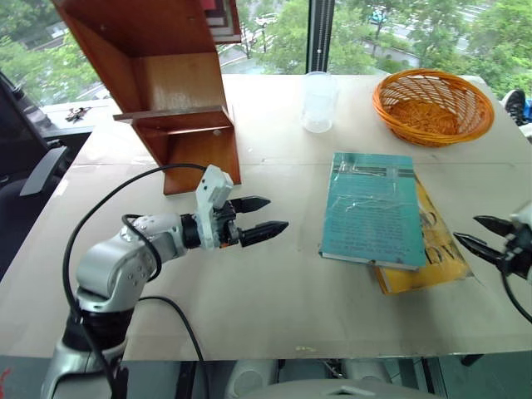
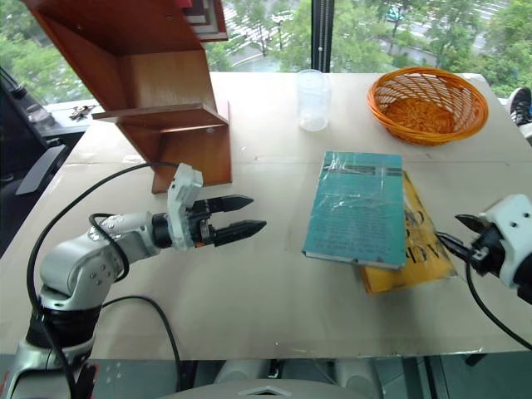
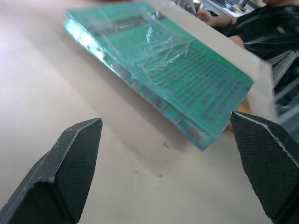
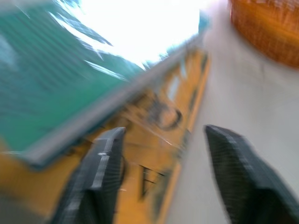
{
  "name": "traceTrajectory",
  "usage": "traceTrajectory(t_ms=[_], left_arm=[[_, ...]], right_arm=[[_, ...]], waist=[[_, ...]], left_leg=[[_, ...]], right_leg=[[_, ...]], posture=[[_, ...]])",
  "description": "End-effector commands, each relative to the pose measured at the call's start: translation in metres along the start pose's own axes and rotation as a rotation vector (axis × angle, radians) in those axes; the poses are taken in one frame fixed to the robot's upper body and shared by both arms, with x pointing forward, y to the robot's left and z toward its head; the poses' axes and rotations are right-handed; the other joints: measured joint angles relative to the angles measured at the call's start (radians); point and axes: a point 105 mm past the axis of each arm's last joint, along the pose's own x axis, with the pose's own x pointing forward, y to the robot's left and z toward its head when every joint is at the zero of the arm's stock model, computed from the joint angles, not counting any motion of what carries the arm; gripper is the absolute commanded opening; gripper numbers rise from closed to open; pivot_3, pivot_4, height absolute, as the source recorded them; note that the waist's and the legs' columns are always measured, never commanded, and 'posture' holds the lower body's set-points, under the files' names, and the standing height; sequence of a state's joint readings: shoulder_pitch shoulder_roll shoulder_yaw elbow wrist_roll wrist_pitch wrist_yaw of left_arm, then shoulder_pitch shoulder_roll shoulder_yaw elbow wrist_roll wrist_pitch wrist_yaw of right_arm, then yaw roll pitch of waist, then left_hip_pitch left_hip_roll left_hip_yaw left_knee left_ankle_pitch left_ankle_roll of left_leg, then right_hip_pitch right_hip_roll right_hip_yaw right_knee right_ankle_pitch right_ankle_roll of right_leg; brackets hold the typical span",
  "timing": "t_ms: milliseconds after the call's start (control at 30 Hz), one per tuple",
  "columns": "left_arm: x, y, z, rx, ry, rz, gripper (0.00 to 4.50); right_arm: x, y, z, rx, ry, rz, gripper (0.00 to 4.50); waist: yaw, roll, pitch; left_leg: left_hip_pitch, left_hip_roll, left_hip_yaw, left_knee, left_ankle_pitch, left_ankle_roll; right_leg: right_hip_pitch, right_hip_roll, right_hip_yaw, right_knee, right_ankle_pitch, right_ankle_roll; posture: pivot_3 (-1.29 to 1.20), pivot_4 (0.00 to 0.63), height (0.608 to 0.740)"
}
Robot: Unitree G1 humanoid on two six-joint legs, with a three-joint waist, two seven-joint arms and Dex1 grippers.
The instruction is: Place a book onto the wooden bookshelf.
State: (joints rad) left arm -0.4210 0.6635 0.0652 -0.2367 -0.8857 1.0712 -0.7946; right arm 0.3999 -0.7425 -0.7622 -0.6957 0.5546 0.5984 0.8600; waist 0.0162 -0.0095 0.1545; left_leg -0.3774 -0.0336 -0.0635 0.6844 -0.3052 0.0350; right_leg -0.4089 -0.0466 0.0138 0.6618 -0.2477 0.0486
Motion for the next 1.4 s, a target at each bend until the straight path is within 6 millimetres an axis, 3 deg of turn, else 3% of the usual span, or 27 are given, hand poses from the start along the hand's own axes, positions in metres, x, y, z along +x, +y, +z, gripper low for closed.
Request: traceTrajectory(t_ms=[33,200,367,567,667,700,733,867,900,933,967,1067,1233,1400], left_arm=[[0.009,0.006,-0.004,-0.249,0.068,-0.051,4.50],[0.029,0.019,0.003,-0.466,0.071,-0.070,4.50],[0.077,0.032,-0.001,-0.647,0.062,-0.078,4.50],[0.125,0.021,-0.005,-0.711,0.054,-0.172,4.50],[0.137,0.018,-0.002,-0.711,0.031,-0.215,4.50],[0.138,0.016,-0.001,-0.710,0.028,-0.239,3.99],[0.137,0.015,-0.002,-0.715,0.031,-0.254,3.86],[0.132,0.013,-0.003,-0.734,0.041,-0.310,2.24],[0.129,0.013,-0.003,-0.741,0.040,-0.326,1.79],[0.125,0.013,-0.002,-0.748,0.037,-0.342,1.64],[0.121,0.014,-0.001,-0.756,0.033,-0.353,1.08],[0.109,0.012,0.005,-0.779,0.025,-0.399,0.04],[0.067,0.000,0.040,-0.715,-0.032,-0.474,0.04],[0.033,-0.028,0.114,-0.347,-0.159,-0.402,0.04]], right_arm=[[-0.016,0.014,0.030,-0.059,-0.132,0.035,4.45],[-0.033,0.033,0.037,0.021,-0.201,0.084,4.45],[-0.042,0.052,0.037,0.054,-0.226,0.089,4.45],[-0.042,0.060,0.036,0.061,-0.239,0.057,4.45],[-0.040,0.062,0.037,0.068,-0.248,0.035,4.45],[-0.040,0.062,0.037,0.068,-0.249,0.030,4.50],[-0.039,0.063,0.037,0.067,-0.246,0.029,4.50],[-0.036,0.067,0.036,0.072,-0.239,0.030,4.50],[-0.035,0.068,0.035,0.071,-0.236,0.033,4.50],[-0.034,0.068,0.035,0.072,-0.237,0.036,4.50],[-0.033,0.068,0.035,0.072,-0.239,0.038,4.50],[-0.030,0.066,0.034,0.075,-0.248,0.039,4.50],[-0.016,0.059,0.043,0.076,-0.334,0.080,4.50],[-0.007,0.038,0.067,0.068,-0.476,0.104,4.50]], waist=[[-0.012,0.000,0.000],[-0.025,-0.002,0.001],[-0.012,-0.003,0.001],[-0.009,-0.006,0.003],[-0.004,-0.006,0.003],[-0.003,-0.006,0.003],[-0.004,-0.006,0.003],[-0.004,-0.006,0.003],[-0.004,-0.006,0.003],[-0.004,-0.006,0.003],[-0.005,-0.006,0.003],[-0.009,-0.006,0.003],[-0.020,-0.007,0.005],[-0.010,-0.009,0.006]], left_leg=[[0.001,0.000,0.001,0.000,0.000,0.000],[0.011,0.000,0.002,0.000,0.000,0.000],[0.012,-0.001,0.000,-0.001,0.000,0.000],[0.012,-0.001,0.001,-0.001,0.002,-0.005],[0.012,-0.001,0.001,-0.002,0.002,-0.005],[0.012,-0.001,0.001,-0.002,0.002,-0.005],[0.011,-0.001,0.001,-0.002,0.002,-0.005],[0.011,-0.001,0.001,-0.002,0.002,-0.005],[0.011,-0.001,0.001,-0.002,0.002,-0.005],[0.011,-0.001,0.001,-0.002,0.002,-0.005],[0.011,-0.001,0.001,-0.002,0.002,-0.005],[0.011,0.000,0.001,-0.003,0.002,-0.005],[0.010,0.000,0.001,-0.003,0.002,-0.005],[0.000,0.000,-0.001,0.001,0.003,-0.006]], right_leg=[[0.000,0.000,0.000,0.001,0.000,0.000],[0.009,0.001,0.001,0.001,0.000,0.000],[0.011,0.000,0.002,0.000,0.000,0.000],[0.011,-0.005,0.004,-0.002,0.000,0.000],[0.011,-0.006,0.004,-0.002,0.000,0.000],[0.011,-0.006,0.004,-0.003,0.000,0.000],[0.011,-0.006,0.004,-0.003,0.000,0.000],[0.011,-0.006,0.004,-0.003,-0.001,0.000],[0.011,-0.006,0.004,-0.004,-0.001,0.000],[0.011,-0.006,0.004,-0.004,-0.001,0.000],[0.011,-0.006,0.004,-0.004,-0.001,0.000],[0.011,-0.005,0.004,-0.003,-0.001,0.000],[0.008,-0.006,0.004,-0.003,-0.001,0.000],[0.001,-0.007,0.002,-0.001,0.000,0.000]], posture=[[0.00,0.150,0.740],[0.00,0.150,0.740],[0.00,0.150,0.740],[0.00,0.150,0.740],[0.00,0.150,0.740],[0.00,0.150,0.740],[0.00,0.150,0.740],[0.00,0.150,0.740],[0.00,0.150,0.740],[0.00,0.150,0.740],[0.00,0.150,0.740],[0.00,0.150,0.740],[0.00,0.150,0.740],[0.00,0.150,0.740]])
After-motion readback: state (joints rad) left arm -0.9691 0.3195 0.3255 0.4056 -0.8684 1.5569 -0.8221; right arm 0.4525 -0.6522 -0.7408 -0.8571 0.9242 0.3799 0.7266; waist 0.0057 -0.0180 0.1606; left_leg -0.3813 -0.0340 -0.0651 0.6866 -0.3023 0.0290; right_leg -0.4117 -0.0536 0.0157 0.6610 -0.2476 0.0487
